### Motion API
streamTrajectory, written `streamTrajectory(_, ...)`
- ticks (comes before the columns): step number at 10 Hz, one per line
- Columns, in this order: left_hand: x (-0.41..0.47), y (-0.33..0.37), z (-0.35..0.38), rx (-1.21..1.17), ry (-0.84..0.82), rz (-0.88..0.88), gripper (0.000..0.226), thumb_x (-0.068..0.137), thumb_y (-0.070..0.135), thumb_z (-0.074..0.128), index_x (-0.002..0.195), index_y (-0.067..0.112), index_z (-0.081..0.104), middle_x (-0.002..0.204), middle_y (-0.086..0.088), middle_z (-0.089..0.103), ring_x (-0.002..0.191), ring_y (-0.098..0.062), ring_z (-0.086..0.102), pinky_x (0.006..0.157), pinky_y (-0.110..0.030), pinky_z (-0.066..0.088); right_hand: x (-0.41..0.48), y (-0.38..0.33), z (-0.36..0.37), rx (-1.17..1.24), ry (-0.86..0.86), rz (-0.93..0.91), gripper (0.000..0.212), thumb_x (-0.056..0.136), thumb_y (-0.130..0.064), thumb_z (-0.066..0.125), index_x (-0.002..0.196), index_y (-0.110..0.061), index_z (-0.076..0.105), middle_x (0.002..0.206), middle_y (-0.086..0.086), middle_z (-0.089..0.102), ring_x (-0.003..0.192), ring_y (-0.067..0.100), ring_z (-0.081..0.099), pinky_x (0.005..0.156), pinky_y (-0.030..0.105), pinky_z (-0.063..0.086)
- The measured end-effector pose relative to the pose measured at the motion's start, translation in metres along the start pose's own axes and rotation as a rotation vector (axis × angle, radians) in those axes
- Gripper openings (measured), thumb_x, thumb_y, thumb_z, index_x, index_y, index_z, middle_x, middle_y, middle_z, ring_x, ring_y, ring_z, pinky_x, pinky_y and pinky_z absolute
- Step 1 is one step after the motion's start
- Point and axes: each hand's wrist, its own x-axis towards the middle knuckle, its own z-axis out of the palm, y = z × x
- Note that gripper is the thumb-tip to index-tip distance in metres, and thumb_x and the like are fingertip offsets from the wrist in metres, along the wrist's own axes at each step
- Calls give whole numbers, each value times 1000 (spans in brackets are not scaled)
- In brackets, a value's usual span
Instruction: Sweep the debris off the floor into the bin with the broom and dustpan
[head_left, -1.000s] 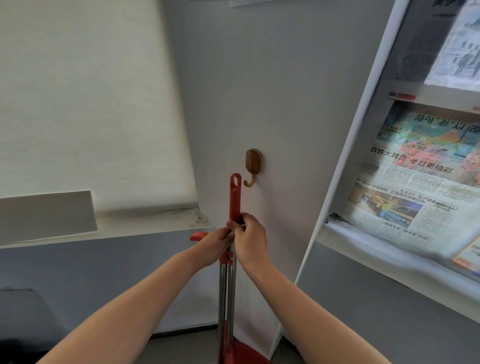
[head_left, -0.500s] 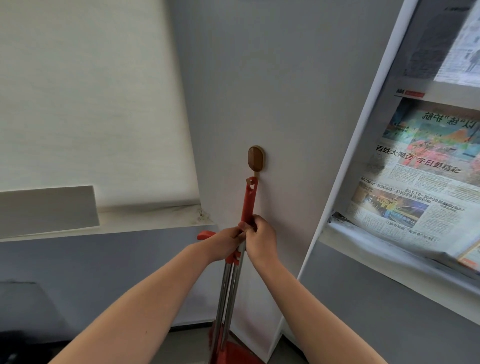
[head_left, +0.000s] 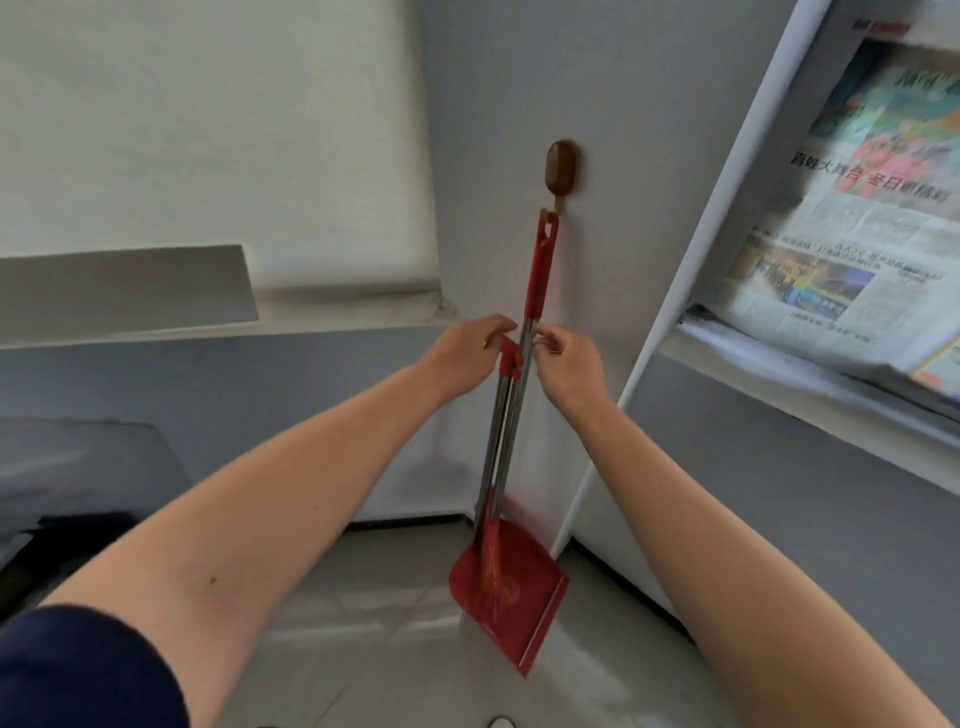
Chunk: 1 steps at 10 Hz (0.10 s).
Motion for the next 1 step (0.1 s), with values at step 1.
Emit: streamTrajectory(1, -19, -2, -7, 13, 14, 63, 35, 96, 8, 40, 123, 10, 63, 121, -9, 66, 113, -22, 59, 99, -30, 42, -26, -6, 10, -27, 13, 10, 29, 90, -8, 50, 112, -6, 68, 103, 12, 72, 87, 24, 65, 86, 39, 52)
